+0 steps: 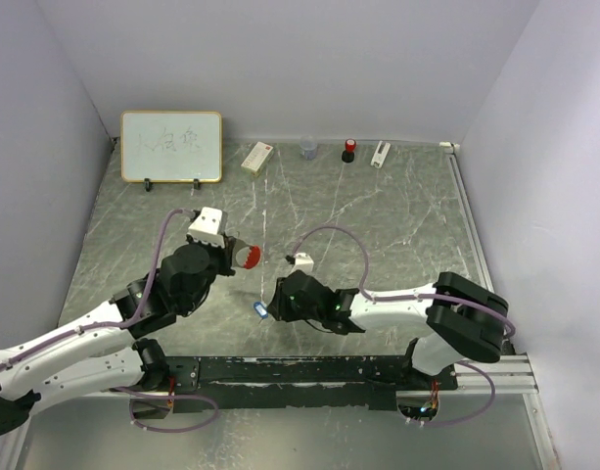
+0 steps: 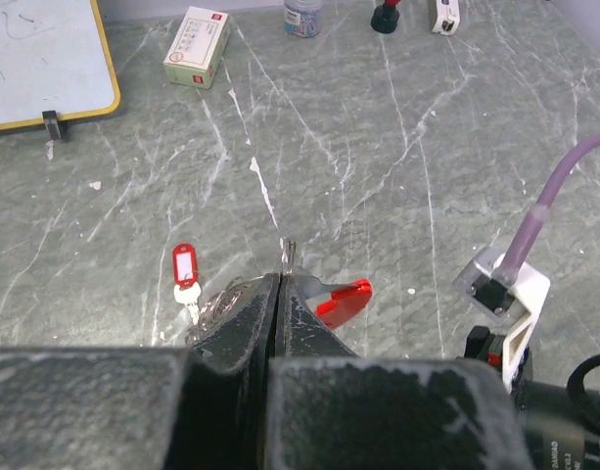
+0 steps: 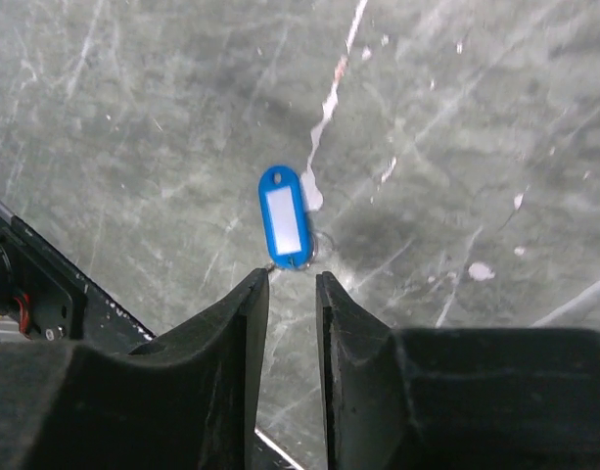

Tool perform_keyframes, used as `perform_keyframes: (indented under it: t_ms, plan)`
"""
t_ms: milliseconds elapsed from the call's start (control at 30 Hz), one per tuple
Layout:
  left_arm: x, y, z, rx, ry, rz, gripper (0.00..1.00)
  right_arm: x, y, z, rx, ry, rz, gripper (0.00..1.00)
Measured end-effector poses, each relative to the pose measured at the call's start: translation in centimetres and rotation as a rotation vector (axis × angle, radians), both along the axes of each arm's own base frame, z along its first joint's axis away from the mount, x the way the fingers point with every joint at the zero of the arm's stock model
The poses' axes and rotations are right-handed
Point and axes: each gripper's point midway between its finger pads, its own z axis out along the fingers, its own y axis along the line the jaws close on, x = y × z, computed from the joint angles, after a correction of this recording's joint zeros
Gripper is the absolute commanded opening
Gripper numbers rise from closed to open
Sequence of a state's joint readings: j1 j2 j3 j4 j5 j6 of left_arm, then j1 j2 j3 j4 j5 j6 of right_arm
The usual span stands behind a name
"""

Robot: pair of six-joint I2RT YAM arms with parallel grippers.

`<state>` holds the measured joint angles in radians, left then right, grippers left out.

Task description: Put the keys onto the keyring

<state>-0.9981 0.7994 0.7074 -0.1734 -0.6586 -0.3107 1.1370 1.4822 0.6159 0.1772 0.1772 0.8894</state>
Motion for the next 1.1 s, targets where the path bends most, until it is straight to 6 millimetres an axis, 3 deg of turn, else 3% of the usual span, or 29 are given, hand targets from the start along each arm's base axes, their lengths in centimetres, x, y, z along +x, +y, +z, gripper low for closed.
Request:
perform_keyframes:
  t_ms: [267,1100]
  plan:
    - [-0.4,0.7,0.2,-0.010,-0.006,-0.001,0.07,-1.9,0.5,-2.0,0.032,0.072,-0.092,0.32]
    - [-0.8,1.1,-0.9,0.008,0.012,-0.004,0.07,-0.9,0.9,-2.6,0.064,0.071,-0.181,0.25]
